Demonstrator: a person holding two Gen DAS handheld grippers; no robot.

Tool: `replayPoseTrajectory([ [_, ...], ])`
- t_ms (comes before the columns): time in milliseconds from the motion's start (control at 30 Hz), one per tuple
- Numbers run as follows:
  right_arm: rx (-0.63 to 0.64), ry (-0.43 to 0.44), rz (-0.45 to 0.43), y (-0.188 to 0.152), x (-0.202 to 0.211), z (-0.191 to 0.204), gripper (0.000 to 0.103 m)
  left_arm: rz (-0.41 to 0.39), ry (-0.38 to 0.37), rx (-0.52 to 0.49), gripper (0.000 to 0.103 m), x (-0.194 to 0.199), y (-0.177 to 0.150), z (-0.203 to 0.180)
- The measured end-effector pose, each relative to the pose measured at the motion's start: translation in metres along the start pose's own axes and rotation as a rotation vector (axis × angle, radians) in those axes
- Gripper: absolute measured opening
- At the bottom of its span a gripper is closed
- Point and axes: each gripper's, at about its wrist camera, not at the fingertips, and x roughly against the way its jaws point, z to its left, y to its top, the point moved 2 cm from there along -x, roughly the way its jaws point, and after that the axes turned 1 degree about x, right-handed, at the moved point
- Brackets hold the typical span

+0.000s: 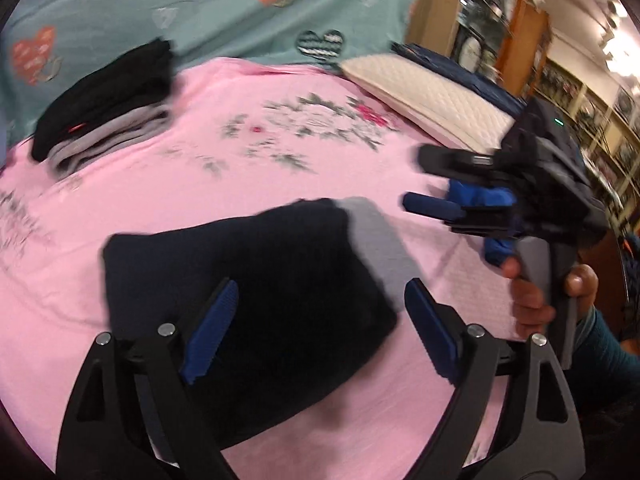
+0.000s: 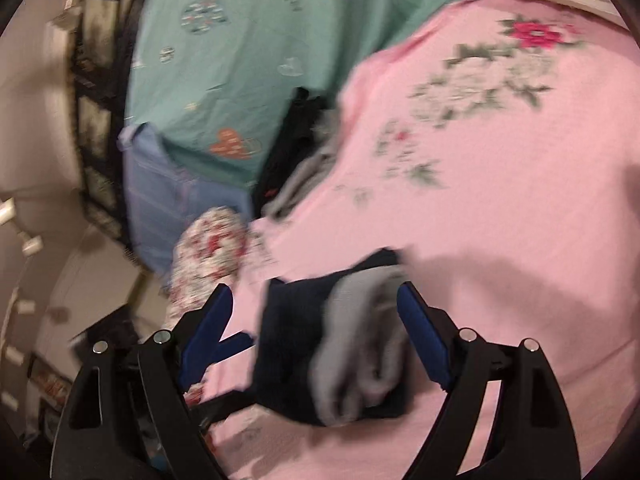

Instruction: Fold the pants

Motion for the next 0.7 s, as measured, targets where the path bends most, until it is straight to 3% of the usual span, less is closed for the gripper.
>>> replayPoseTrajectory([
  [67, 0.020, 0.104, 0.058, -0.007, -0.009, 0.019, 0.085, -0.028, 0.038, 0.054, 0.087, 0.021, -0.005, 0.026],
  [133, 0.040, 0.130, 0.128, -0.016, -0.023, 0.031, 0.087, -0.046, 0.088, 0.087, 0.089, 0.036, -0.011, 0.044],
  [167, 0.041, 0.089, 0.158, -0.019, -0.030, 0.030, 0.088, -0.049, 0.123, 0.100, 0.089, 0.042, -0.014, 0.053],
  [233, 0.052, -0.138, 0.237, -0.026, -0.050, 0.011, 0.085, -0.050, 0.189, 0.113, 0.089, 0.050, -0.019, 0.065],
  [267, 0.052, -0.220, 0.231, -0.028, -0.055, -0.001, 0.083, -0.049, 0.210, 0.117, 0.089, 0.051, -0.019, 0.068],
  [333, 0.080, -0.256, 0.212, -0.027, -0.050, 0.003, 0.084, -0.045, 0.236, 0.120, 0.089, 0.054, -0.022, 0.074],
  [433, 0.116, -0.223, 0.182, -0.024, -0.034, 0.025, 0.089, -0.037, 0.297, 0.099, 0.089, 0.052, -0.024, 0.077],
  [533, 0.145, -0.267, 0.170, -0.024, -0.021, 0.032, 0.090, -0.034, 0.307, 0.096, 0.089, 0.047, -0.026, 0.080],
  [700, 0.091, -0.280, 0.169, -0.031, -0.009, 0.024, 0.090, -0.041, 0.336, 0.092, 0.089, 0.045, -0.031, 0.084],
])
